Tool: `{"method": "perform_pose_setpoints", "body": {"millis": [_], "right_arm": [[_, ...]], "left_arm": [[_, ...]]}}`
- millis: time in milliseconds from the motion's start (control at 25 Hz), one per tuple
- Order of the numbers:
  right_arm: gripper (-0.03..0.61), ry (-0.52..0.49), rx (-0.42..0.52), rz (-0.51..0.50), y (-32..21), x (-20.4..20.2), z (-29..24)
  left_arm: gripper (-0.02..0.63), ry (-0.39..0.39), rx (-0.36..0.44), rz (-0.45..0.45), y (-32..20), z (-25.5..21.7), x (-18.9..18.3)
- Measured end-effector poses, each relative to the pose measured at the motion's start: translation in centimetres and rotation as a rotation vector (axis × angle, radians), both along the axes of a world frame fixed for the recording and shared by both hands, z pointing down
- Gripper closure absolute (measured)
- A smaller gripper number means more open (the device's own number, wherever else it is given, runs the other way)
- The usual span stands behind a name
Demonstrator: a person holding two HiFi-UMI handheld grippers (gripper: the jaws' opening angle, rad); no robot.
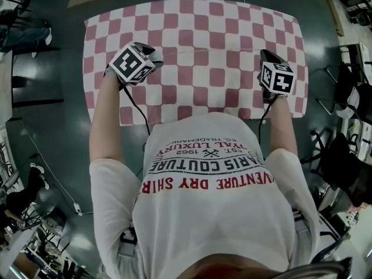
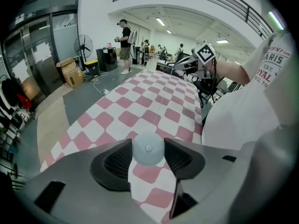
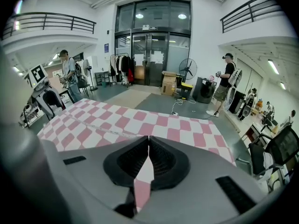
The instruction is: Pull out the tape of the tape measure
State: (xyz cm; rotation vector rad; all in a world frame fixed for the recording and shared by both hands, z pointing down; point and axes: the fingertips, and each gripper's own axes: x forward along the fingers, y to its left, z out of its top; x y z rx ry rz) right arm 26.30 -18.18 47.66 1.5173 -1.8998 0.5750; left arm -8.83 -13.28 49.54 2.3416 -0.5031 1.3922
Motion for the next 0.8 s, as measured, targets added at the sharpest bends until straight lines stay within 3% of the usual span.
{"method": "perform_pose_setpoints", "body": {"millis": [240, 400, 640, 800], "right_arm": [[0.545, 0.064, 0.028, 0.091, -0.3, 3.0, -0.2], [0.545, 0.031, 0.032, 0.119, -0.3, 4.6, -0.5], [0.545, 0.006, 0.038, 0.140, -0.2, 4.9, -0.4], [0.545, -0.010, 0.038, 0.135, -0.2, 5.0, -0.3]], "left_arm": [[0.382, -0.085, 0.009, 0.013, -0.2, 0.8, -1.3], [0.382, -0.017, -0.017, -0.010, 0.1, 0.3, -1.0], [0.382, -0.051, 0.006, -0.004, 0.1, 0.8, -0.9], [0.382, -0.025, 0.013, -0.026, 0.1, 0.5, -0.9]]}}
